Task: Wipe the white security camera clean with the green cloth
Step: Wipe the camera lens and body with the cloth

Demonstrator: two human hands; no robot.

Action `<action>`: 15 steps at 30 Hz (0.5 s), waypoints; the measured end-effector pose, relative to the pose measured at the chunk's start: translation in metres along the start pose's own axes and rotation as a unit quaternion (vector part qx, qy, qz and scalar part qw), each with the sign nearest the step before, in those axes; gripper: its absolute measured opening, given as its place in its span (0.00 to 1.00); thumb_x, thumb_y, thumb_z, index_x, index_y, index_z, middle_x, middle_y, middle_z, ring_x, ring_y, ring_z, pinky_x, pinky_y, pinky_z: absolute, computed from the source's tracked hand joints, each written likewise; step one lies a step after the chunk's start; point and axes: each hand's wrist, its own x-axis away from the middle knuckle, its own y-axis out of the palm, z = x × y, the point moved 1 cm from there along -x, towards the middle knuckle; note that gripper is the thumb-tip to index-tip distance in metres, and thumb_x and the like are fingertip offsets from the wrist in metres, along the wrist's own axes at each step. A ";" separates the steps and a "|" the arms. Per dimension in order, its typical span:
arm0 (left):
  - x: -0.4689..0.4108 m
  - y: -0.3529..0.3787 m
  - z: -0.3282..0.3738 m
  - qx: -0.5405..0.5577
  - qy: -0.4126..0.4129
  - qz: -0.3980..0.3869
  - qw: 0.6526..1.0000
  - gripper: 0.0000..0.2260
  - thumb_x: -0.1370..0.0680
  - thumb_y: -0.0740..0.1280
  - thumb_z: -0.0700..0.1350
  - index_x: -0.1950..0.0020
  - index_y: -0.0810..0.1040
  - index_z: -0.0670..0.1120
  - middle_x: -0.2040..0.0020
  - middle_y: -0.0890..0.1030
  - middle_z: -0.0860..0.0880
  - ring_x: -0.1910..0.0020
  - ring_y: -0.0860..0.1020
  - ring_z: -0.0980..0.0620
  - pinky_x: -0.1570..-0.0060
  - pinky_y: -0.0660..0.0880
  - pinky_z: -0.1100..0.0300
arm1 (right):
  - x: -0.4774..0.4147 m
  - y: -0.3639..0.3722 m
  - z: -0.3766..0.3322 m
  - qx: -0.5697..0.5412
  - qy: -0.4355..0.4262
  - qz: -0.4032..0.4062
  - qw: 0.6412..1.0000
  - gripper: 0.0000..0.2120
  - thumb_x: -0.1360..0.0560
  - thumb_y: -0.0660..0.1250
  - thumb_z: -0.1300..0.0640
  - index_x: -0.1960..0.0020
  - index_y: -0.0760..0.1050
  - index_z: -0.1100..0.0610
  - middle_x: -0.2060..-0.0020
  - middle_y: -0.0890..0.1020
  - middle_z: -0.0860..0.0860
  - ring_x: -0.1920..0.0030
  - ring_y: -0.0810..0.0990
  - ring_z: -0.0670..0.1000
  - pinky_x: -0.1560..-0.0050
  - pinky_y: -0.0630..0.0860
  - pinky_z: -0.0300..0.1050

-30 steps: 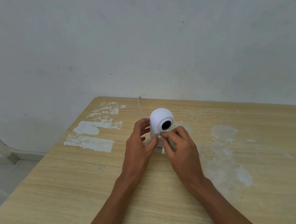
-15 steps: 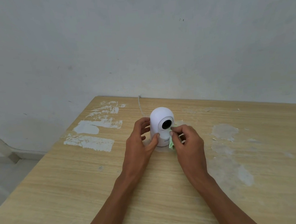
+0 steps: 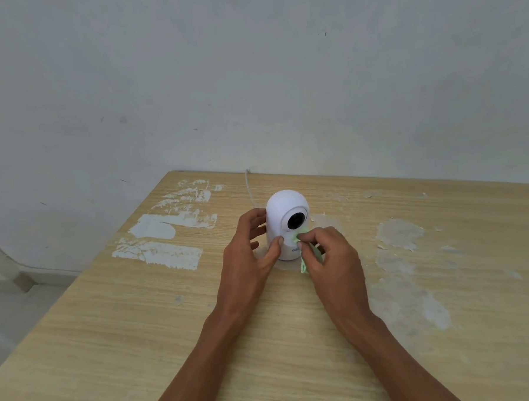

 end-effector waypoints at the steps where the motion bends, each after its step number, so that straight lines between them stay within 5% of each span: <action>1: 0.000 0.000 0.000 0.001 0.000 0.000 1.000 0.22 0.21 0.74 0.44 0.30 0.72 0.54 0.35 0.80 0.59 0.37 0.78 0.67 0.44 0.73 0.76 | 0.000 0.000 0.000 0.012 -0.004 -0.002 1.000 0.04 0.22 0.70 0.60 0.49 0.82 0.55 0.55 0.82 0.47 0.54 0.81 0.50 0.56 0.80 0.50; 5: 0.000 -0.001 0.001 0.008 -0.003 -0.008 1.000 0.20 0.20 0.73 0.44 0.30 0.73 0.56 0.36 0.81 0.61 0.36 0.79 0.66 0.43 0.75 0.73 | 0.003 0.001 -0.007 0.016 -0.018 -0.019 1.000 0.03 0.23 0.71 0.59 0.50 0.83 0.54 0.56 0.82 0.46 0.54 0.81 0.50 0.56 0.79 0.53; 9: 0.002 -0.006 0.005 -0.004 -0.010 -0.002 1.000 0.16 0.16 0.65 0.42 0.31 0.74 0.58 0.39 0.81 0.64 0.38 0.79 0.68 0.45 0.75 0.74 | 0.011 0.007 -0.015 -0.010 -0.056 -0.119 0.991 0.05 0.22 0.71 0.56 0.48 0.85 0.51 0.56 0.84 0.44 0.54 0.82 0.47 0.54 0.79 0.49; 12: 0.004 -0.016 0.008 -0.023 -0.019 0.037 0.999 0.12 0.16 0.64 0.44 0.35 0.77 0.58 0.47 0.83 0.63 0.49 0.81 0.67 0.54 0.74 0.75 | 0.010 0.002 -0.014 -0.102 0.013 -0.085 0.991 0.07 0.22 0.71 0.57 0.46 0.82 0.49 0.58 0.85 0.41 0.59 0.82 0.42 0.60 0.77 0.34; 15: 0.007 -0.028 0.015 -0.013 -0.014 0.030 0.999 0.05 0.18 0.67 0.52 0.44 0.79 0.59 0.55 0.82 0.60 0.60 0.79 0.62 0.62 0.74 0.72 | 0.003 -0.003 -0.013 -0.171 0.076 -0.053 0.981 0.06 0.22 0.71 0.57 0.47 0.79 0.50 0.57 0.86 0.43 0.58 0.84 0.41 0.62 0.78 0.33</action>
